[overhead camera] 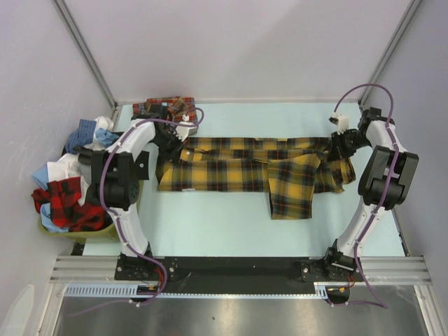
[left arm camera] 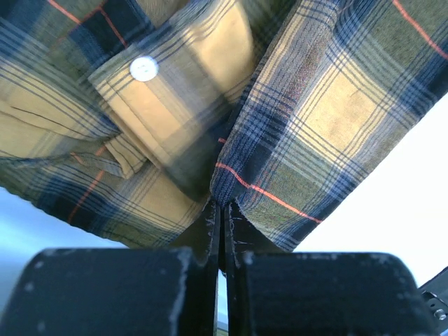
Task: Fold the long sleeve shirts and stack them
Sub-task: Fold the shirt
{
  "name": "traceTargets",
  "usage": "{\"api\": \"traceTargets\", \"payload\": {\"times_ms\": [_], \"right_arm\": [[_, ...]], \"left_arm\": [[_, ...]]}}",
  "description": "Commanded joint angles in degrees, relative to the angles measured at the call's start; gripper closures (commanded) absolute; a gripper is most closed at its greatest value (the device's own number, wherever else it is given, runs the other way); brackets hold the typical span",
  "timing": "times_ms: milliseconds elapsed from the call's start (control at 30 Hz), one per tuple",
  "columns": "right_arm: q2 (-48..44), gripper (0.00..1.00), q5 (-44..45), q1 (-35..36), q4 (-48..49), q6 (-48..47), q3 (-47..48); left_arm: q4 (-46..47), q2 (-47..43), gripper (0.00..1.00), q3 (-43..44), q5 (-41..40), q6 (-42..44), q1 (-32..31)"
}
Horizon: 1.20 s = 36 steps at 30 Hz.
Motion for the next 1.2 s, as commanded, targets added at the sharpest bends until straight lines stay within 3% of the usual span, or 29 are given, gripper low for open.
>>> {"api": "traceTargets", "payload": {"times_ms": [0, 300, 533, 567, 600, 633, 767, 867, 900, 1000, 1167], "right_arm": [[-5.2, 1.00, -5.8, -3.5, -3.3, -2.2, 2.9], [-4.2, 1.00, -5.4, -5.7, -0.5, 0.0, 2.4], [-3.0, 1.00, -0.2, -4.3, 8.2, 5.7, 0.1], [-2.9, 0.95, 0.3, -4.4, 8.7, 7.2, 0.2], [-2.9, 0.83, 0.8, -4.5, 7.8, 7.8, 1.2], [-3.0, 0.64, 0.9, -4.6, 6.8, 8.2, 2.0], [-5.8, 0.55, -1.2, -7.4, -0.4, 7.8, 3.7], [-10.6, 0.54, -8.0, -10.4, -8.0, 3.6, 1.4], [-12.4, 0.53, -12.3, -10.8, -12.8, -2.1, 0.1], [-22.5, 0.50, -13.3, -6.9, -20.5, -15.8, -11.1], [-39.1, 0.50, -7.0, 7.1, -10.8, -26.1, -33.6]], "left_arm": [[-0.1, -3.6, 1.00, 3.4, 3.0, 1.5, -0.2], [6.0, 0.4, 0.94, 4.5, -2.5, -0.9, -0.7], [14.0, 2.6, 0.70, 4.7, -7.1, -5.5, -0.7], [14.4, 2.6, 0.62, 4.7, -7.4, -6.0, -0.7], [14.3, 2.2, 0.54, 4.6, -7.7, -6.7, -0.6], [14.4, 1.5, 0.46, 4.1, -7.7, -6.9, -0.5], [16.4, -7.0, 0.37, -2.6, -3.6, -7.5, 0.5], [16.6, -14.2, 0.32, -7.3, 1.7, -6.9, -0.2], [16.6, -16.5, 0.32, -8.3, 2.5, -6.8, -0.5], [15.9, -19.2, 0.30, -13.5, 6.3, -6.3, -2.8], [17.0, -20.5, 0.30, -18.7, 7.3, -7.4, -6.0]]}}
